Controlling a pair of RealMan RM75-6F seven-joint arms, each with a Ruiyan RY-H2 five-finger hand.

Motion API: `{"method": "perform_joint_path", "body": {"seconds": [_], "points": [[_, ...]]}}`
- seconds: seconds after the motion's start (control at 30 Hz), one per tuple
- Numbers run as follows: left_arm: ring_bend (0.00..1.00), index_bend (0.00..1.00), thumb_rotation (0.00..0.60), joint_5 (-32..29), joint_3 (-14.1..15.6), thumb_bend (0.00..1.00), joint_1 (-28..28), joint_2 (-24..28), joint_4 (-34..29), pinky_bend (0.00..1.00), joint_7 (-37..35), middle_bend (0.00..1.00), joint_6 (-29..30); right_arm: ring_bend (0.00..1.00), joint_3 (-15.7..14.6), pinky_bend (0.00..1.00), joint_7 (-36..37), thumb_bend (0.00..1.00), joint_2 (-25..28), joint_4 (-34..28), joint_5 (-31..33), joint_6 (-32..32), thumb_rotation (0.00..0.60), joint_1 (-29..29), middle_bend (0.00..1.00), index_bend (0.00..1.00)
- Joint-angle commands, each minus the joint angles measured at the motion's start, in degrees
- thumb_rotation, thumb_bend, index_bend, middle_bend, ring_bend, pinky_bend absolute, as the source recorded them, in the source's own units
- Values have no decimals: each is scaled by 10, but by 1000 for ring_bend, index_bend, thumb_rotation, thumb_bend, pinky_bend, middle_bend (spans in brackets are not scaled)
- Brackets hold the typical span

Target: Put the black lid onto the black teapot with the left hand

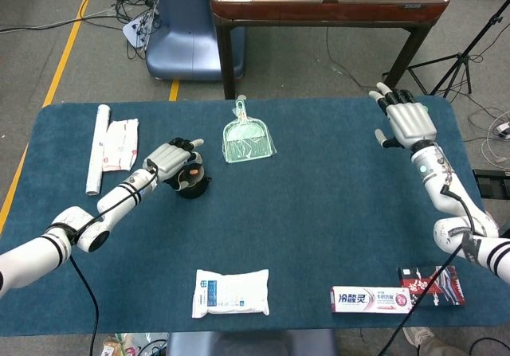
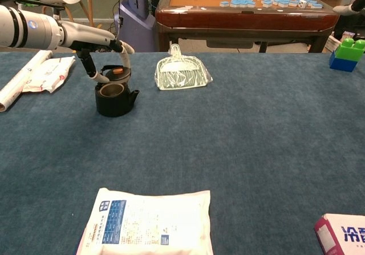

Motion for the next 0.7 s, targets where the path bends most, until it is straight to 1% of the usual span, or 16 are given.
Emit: {"method": "perform_joint_path", "body": {"seconds": [0.03,0.7], "points": [[0,343,600,0,1,314,0,-2,2,0,0,0,2,0,0,0,1,447,1,1,-1,0,600,0,0,0],[0,247,600,-21,1,314,-1,-14,13,0,20,0,-3,0,0,0,10,447,0,7,-8,2,600,-3,0,0]]}}
